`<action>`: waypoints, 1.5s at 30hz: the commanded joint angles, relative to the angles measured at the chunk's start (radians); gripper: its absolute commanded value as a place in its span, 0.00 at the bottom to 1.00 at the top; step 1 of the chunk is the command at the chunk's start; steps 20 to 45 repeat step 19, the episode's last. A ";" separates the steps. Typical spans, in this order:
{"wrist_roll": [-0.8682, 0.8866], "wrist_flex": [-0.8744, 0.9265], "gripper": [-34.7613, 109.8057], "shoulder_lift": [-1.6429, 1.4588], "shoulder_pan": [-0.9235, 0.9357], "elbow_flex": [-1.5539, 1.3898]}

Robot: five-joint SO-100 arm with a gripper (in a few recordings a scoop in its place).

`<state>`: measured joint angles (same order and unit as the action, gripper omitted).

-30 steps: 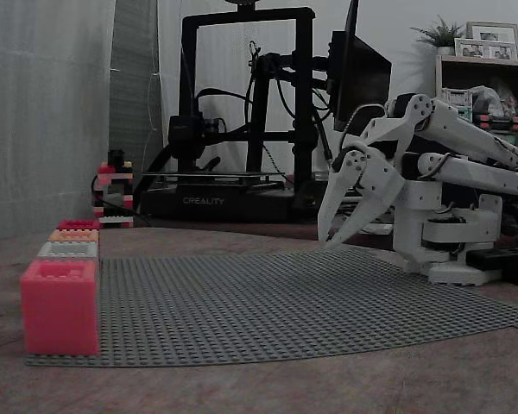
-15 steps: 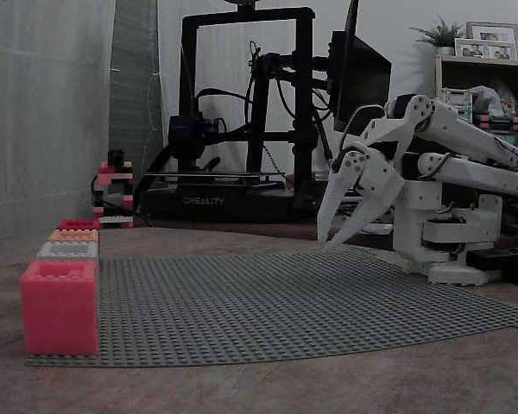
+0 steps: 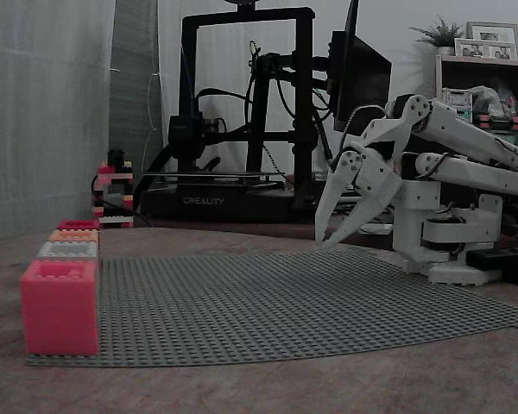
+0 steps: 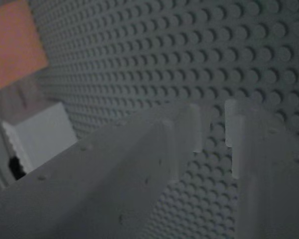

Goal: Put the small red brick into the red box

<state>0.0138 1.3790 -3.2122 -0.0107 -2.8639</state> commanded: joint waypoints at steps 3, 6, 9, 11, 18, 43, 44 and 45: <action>0.020 0.025 0.24 -0.008 -0.005 0.000; 0.017 0.025 0.24 -0.008 -0.005 0.000; 0.018 0.025 0.24 -0.008 -0.005 0.000; 0.017 0.025 0.24 -0.008 -0.005 0.000; 0.017 0.025 0.24 -0.008 -0.005 0.000; 0.017 0.025 0.24 -0.008 -0.005 0.000; 0.017 0.025 0.24 -0.008 -0.005 0.000; 0.017 0.025 0.24 -0.008 -0.005 0.000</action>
